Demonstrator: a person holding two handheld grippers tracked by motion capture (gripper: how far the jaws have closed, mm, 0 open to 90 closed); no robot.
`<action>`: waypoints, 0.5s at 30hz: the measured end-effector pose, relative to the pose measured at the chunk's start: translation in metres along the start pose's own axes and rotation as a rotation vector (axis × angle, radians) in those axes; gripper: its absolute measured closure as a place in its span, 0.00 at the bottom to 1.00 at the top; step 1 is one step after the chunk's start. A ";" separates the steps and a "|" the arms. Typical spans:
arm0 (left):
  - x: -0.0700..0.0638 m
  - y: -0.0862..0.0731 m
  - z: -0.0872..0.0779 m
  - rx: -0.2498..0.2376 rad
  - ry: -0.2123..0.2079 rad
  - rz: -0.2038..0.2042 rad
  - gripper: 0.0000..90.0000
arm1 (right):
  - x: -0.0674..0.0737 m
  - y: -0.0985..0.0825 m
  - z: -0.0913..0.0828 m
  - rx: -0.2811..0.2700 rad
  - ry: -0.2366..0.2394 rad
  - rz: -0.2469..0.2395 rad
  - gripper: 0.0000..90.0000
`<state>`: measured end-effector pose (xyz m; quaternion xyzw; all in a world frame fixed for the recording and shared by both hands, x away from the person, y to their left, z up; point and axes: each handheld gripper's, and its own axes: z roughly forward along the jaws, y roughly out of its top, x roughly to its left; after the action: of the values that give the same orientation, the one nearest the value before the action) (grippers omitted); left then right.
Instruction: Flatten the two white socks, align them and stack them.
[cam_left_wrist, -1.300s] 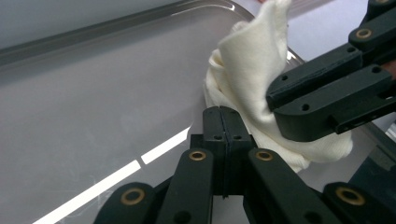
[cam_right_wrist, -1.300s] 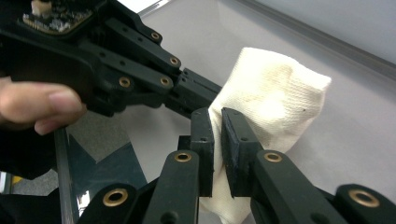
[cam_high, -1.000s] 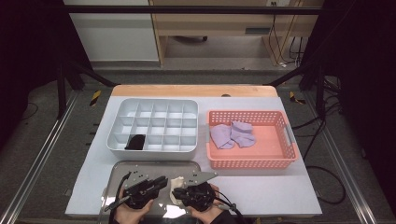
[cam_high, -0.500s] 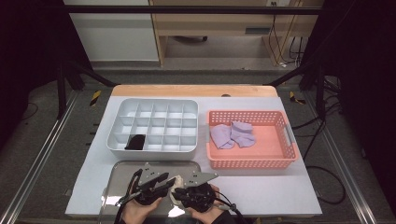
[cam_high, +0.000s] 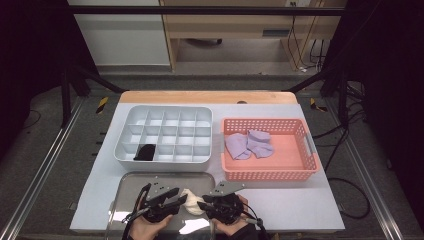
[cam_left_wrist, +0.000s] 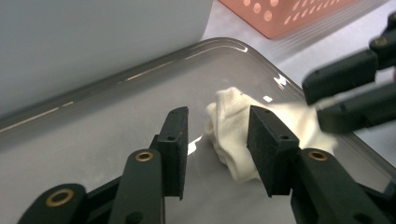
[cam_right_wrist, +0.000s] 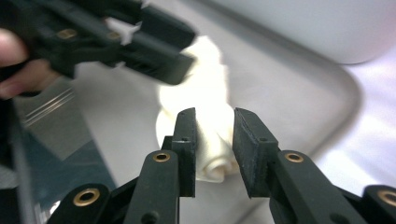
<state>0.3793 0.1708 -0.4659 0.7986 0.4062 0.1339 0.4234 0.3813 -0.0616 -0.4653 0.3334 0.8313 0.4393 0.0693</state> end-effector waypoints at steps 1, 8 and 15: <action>0.000 0.000 0.000 0.000 0.000 0.000 0.63 | 0.000 0.000 0.000 0.000 0.000 0.000 0.78; -0.005 -0.005 -0.003 -0.002 -0.004 -0.006 0.56 | -0.004 0.001 0.000 -0.017 -0.070 0.007 0.77; -0.008 -0.005 -0.003 0.002 0.014 -0.009 0.55 | -0.004 0.011 -0.007 -0.081 -0.051 0.039 0.78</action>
<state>0.3700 0.1681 -0.4674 0.7962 0.4128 0.1373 0.4205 0.3874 -0.0646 -0.4531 0.3576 0.8043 0.4649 0.0953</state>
